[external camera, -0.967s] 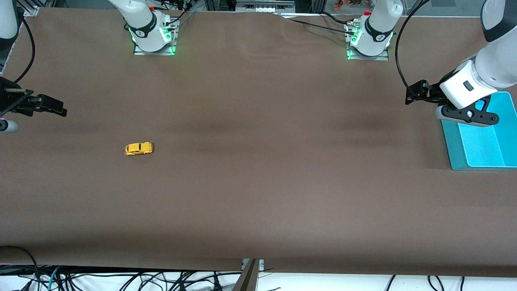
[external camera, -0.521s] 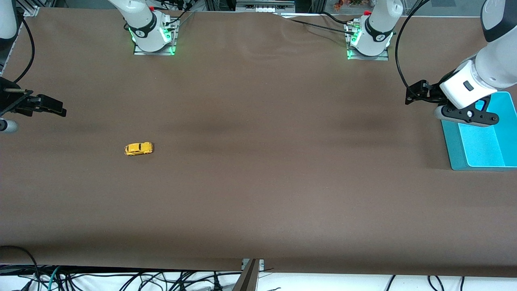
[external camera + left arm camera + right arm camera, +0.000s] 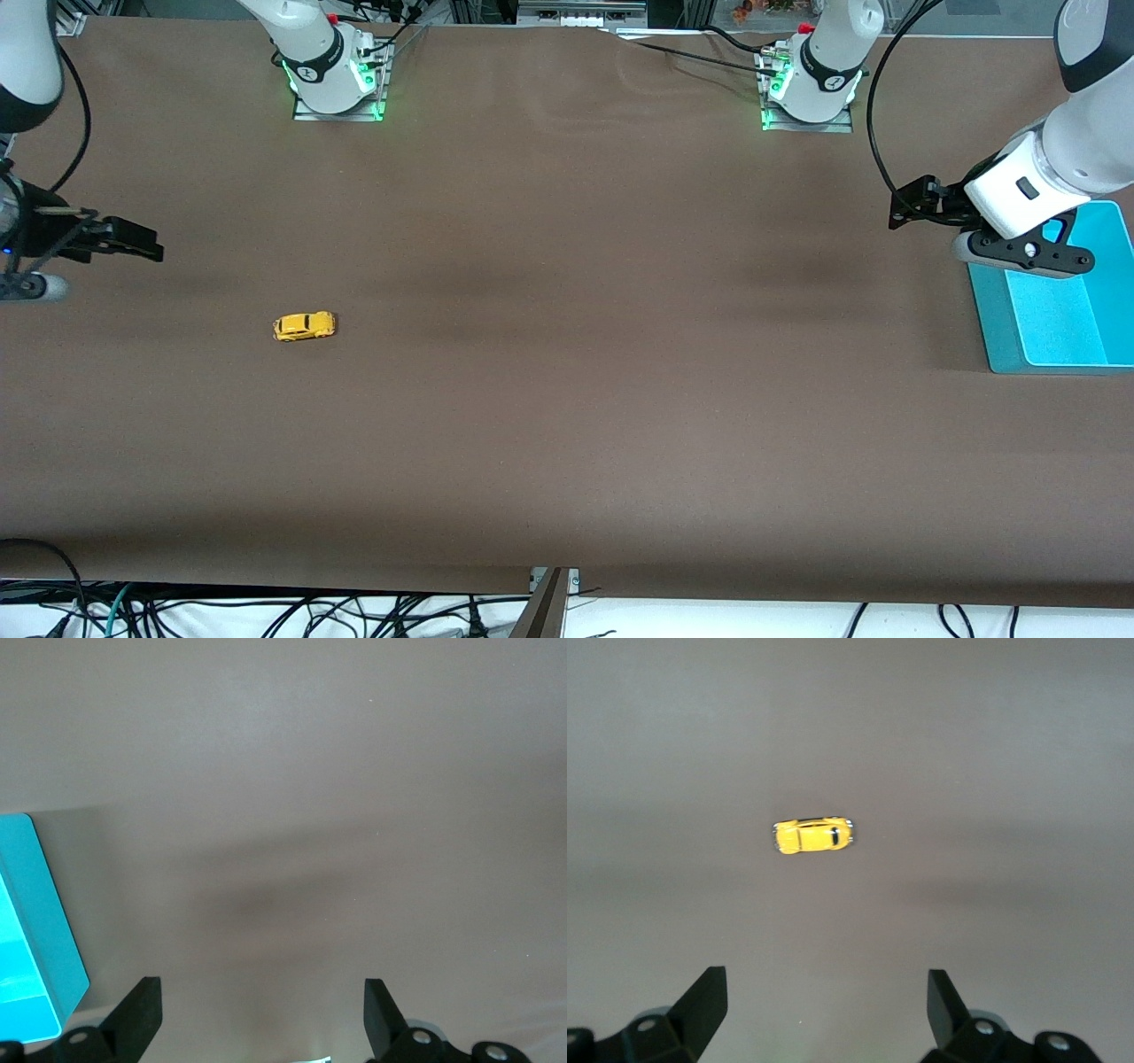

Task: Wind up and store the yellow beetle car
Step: 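Move the right gripper down toward the yellow beetle car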

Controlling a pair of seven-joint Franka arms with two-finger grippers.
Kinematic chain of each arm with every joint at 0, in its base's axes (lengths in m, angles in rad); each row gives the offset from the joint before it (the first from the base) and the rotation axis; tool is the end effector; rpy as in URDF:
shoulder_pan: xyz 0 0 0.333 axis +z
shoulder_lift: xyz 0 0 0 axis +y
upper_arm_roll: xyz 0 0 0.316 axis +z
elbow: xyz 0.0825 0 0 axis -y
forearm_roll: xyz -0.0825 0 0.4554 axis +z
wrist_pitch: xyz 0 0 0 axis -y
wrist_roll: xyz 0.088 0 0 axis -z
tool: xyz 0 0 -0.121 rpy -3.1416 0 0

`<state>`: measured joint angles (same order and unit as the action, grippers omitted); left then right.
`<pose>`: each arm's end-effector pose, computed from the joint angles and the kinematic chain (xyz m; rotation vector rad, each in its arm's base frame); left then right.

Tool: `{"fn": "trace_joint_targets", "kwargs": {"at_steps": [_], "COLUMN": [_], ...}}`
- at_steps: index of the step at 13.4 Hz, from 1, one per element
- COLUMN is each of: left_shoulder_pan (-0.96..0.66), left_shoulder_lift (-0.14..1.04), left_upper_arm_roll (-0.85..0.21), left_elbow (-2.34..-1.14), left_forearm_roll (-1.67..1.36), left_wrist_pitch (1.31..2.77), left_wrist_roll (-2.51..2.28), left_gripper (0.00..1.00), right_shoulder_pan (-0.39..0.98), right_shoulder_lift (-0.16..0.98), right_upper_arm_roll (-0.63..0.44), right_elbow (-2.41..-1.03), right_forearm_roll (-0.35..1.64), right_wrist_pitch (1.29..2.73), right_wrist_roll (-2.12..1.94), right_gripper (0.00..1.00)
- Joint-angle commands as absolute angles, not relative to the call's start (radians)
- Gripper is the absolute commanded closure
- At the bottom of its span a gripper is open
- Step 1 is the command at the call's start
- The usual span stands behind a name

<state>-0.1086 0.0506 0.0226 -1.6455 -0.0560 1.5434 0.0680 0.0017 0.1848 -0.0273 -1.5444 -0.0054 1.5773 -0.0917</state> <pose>0.6262 -0.0612 0.5366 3.0703 -0.2325 -0.2363 0.6703 -0.0166 0.5052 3.1293 0.1043 -0.2387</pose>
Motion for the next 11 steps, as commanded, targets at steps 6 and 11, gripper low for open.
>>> {"fn": "trace_joint_targets", "kwargs": {"at_steps": [6,11], "left_shoulder_pan": [-0.106,-0.106], "left_shoulder_lift": [0.060,0.060], "left_upper_arm_roll": [0.023,0.023], "left_elbow": [-1.623,-1.624], "left_forearm_roll": [-0.075,-0.075], "left_wrist_pitch": [1.523,1.525], "left_wrist_roll": [0.067,0.067], "left_gripper": [0.00,0.00], "right_shoulder_pan": [0.146,0.156], "right_shoulder_lift": [0.264,0.369], "right_upper_arm_roll": [-0.026,-0.028], "right_elbow": [-1.537,-1.540], "right_forearm_roll": [0.029,0.015], "right_wrist_pitch": [1.569,1.588], "right_wrist_roll": [-0.103,-0.516], "right_gripper": [0.00,0.00]}}
